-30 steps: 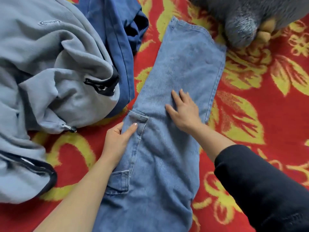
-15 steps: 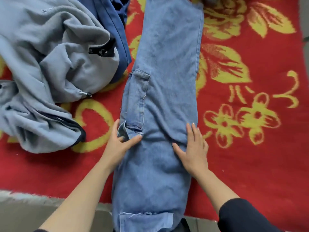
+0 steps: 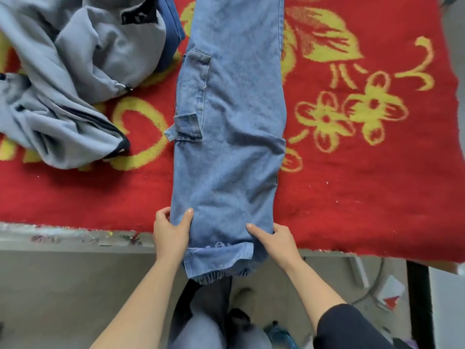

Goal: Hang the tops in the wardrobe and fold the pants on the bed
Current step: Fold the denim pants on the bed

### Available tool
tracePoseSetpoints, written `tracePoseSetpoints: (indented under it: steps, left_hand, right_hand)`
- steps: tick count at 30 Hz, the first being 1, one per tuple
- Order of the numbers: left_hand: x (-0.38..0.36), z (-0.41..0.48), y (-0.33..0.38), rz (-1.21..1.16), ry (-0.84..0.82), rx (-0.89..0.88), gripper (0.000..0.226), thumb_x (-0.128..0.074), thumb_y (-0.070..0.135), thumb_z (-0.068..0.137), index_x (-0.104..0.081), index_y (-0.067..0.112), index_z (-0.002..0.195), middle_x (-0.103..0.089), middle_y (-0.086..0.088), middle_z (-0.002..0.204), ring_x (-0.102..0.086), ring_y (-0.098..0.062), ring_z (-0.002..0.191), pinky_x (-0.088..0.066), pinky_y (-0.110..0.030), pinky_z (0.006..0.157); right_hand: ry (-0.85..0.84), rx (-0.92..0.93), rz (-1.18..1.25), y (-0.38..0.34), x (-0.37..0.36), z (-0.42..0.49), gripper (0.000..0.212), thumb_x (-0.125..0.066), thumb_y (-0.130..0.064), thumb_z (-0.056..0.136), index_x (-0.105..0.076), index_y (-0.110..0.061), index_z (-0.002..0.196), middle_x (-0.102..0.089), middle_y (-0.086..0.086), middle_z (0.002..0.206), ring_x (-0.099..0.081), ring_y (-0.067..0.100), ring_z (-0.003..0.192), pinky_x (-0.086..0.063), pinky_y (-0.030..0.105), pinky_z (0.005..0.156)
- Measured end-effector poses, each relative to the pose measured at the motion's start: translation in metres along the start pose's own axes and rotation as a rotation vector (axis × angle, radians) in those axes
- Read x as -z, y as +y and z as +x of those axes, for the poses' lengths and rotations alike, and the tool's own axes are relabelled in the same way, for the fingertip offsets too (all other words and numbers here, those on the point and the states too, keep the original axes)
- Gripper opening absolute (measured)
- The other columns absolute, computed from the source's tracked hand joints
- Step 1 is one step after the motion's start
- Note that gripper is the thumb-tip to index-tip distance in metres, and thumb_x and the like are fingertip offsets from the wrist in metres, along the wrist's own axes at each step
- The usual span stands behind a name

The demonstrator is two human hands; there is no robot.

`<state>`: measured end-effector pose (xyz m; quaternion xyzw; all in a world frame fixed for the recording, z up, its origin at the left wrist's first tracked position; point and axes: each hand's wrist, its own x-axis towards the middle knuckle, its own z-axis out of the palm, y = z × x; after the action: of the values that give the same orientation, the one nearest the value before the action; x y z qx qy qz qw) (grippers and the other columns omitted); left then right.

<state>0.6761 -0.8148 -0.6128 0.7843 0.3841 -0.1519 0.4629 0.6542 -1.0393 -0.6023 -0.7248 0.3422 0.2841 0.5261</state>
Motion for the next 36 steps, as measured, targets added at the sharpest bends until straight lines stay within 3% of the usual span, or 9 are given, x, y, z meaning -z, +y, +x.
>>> tracePoseSetpoints:
  steps: [5, 11, 14, 18, 23, 26, 29, 34, 36]
  left_hand:
    - [0.003, -0.019, 0.002, 0.08, -0.185, 0.215, 0.06, -0.068, 0.048, 0.081, -0.053, 0.006, 0.121, -0.058, -0.011, 0.122, -0.057, -0.029, 0.108, -0.044, -0.036, 0.091]
    - [0.03, -0.076, -0.001, -0.273, -0.387, 0.186, 0.024, -0.068, 0.027, 0.085, -0.068, 0.009, 0.102, -0.075, 0.001, 0.086, -0.071, -0.017, 0.077, -0.055, -0.025, 0.065]
    - [0.045, -0.119, -0.016, -0.39, -0.532, 0.205, 0.023, -0.065, 0.017, 0.087, -0.065, 0.005, 0.108, -0.074, -0.01, 0.096, -0.072, -0.024, 0.084, -0.056, -0.03, 0.065]
    - [0.062, -0.173, -0.045, -0.249, -0.687, 0.3, 0.03, -0.069, 0.012, 0.084, -0.065, -0.001, 0.111, -0.072, -0.014, 0.103, -0.069, -0.03, 0.094, -0.057, -0.035, 0.075]
    - [0.078, -0.222, -0.077, 0.195, -0.919, 0.451, 0.019, -0.048, -0.002, 0.086, -0.062, 0.002, 0.098, -0.061, -0.013, 0.086, -0.059, -0.022, 0.071, -0.051, -0.031, 0.065]
    - [0.083, -0.236, -0.068, 0.313, -0.885, 0.458, 0.015, -0.046, -0.001, 0.087, -0.06, 0.005, 0.088, -0.064, -0.007, 0.07, -0.061, -0.017, 0.058, -0.054, -0.028, 0.057]
    - [0.084, -0.223, -0.036, 0.269, -0.763, 0.403, 0.013, -0.049, 0.002, 0.09, -0.057, 0.0, 0.1, -0.065, -0.009, 0.072, -0.063, -0.017, 0.055, -0.056, -0.03, 0.052]
    - [0.087, -0.181, 0.052, -0.22, -0.644, 0.319, 0.018, -0.059, 0.014, 0.092, -0.062, 0.007, 0.107, -0.072, -0.012, 0.095, -0.061, -0.014, 0.059, -0.049, -0.026, 0.054]
    - [0.084, -0.161, 0.088, -0.41, -0.574, 0.315, 0.016, -0.054, 0.018, 0.094, -0.066, 0.008, 0.089, -0.068, -0.008, 0.077, -0.062, -0.01, 0.051, -0.052, -0.023, 0.046]
  right_hand:
    - [-0.112, 0.0, 0.137, 0.012, 0.004, -0.023, 0.011, -0.077, -0.021, 0.079, -0.072, -0.016, 0.087, -0.074, -0.004, 0.093, -0.069, 0.009, 0.085, -0.057, 0.027, 0.071]
    - [-0.051, 0.023, 0.268, 0.02, 0.029, -0.072, 0.008, -0.069, -0.016, 0.083, -0.073, -0.01, 0.083, -0.075, 0.002, 0.082, -0.069, 0.014, 0.073, -0.053, 0.025, 0.061]
    - [-0.107, -0.014, 0.232, 0.032, 0.046, -0.11, 0.016, -0.067, -0.012, 0.084, -0.071, 0.003, 0.089, -0.073, 0.012, 0.085, -0.065, 0.021, 0.073, -0.048, 0.03, 0.063]
    - [-0.228, -0.117, 0.131, 0.069, 0.069, -0.165, 0.037, -0.058, -0.003, 0.084, -0.063, -0.018, 0.051, -0.063, 0.001, 0.056, -0.056, 0.013, 0.048, -0.039, 0.019, 0.045]
    - [-0.386, -0.385, -0.017, 0.122, 0.086, -0.225, 0.028, -0.058, 0.002, 0.081, -0.046, -0.012, 0.06, -0.054, 0.002, 0.049, -0.051, 0.013, 0.04, -0.039, 0.022, 0.042]
    - [-0.428, -0.398, -0.05, 0.119, 0.09, -0.239, 0.016, -0.06, 0.002, 0.073, -0.053, -0.007, 0.084, -0.063, 0.006, 0.064, -0.057, 0.017, 0.047, -0.044, 0.028, 0.046]
    - [-0.388, -0.321, 0.072, 0.086, 0.098, -0.22, 0.048, -0.049, 0.003, 0.083, -0.049, -0.032, 0.115, -0.07, 0.009, 0.102, -0.063, 0.02, 0.054, -0.049, 0.028, 0.044]
    - [-0.267, -0.097, 0.257, -0.011, 0.109, -0.184, 0.036, -0.043, -0.009, 0.085, -0.071, -0.015, 0.063, -0.064, 0.004, 0.055, -0.061, 0.016, 0.045, -0.054, 0.029, 0.049]
    - [-0.222, -0.05, 0.433, -0.049, 0.115, -0.163, 0.037, -0.036, -0.014, 0.085, -0.069, -0.007, 0.07, -0.069, 0.014, 0.065, -0.069, 0.026, 0.056, -0.057, 0.033, 0.053]
